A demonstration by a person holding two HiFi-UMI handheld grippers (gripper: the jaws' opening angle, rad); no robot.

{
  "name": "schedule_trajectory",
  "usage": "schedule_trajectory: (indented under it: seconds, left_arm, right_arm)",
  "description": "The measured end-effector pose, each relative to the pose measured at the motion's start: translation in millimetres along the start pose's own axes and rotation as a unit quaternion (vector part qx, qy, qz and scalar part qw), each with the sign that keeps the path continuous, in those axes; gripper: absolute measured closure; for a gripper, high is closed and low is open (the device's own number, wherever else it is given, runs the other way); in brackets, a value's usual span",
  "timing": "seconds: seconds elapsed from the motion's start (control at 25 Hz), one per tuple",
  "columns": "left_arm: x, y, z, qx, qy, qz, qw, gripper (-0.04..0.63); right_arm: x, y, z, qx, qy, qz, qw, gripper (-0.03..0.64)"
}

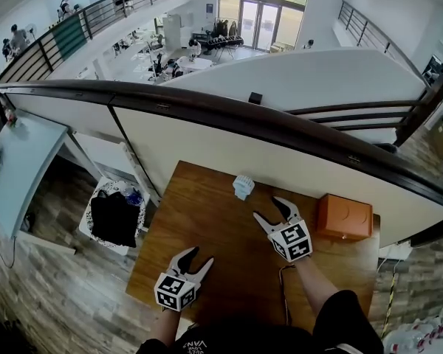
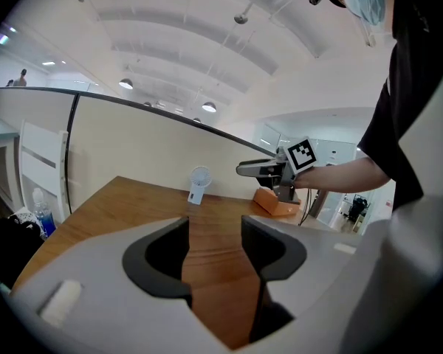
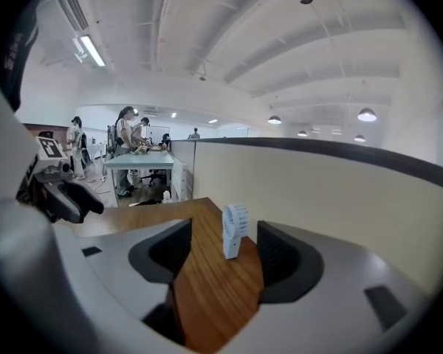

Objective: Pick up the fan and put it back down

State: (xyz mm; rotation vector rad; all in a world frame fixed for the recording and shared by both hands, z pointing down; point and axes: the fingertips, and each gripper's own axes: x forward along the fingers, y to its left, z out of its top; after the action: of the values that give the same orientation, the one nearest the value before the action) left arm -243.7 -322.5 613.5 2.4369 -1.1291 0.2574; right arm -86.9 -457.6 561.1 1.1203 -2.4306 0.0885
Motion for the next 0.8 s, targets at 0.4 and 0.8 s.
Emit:
schedule_trajectory:
  seconds: [0.4, 0.8]
  left_arm:
    - [-30, -52, -4, 0.009, -0.023, 0.017, 0.9996, 0.387]
    - [-55, -123, -23, 0.010, -0.032, 0.035, 0.9988, 0.387]
  right_arm:
    - [-106, 40, -21, 0.110, -0.053, -0.026, 0.992, 0.370]
    - [-195, 60, -48, 0.123, -0.070, -0.037, 0.989, 0.470]
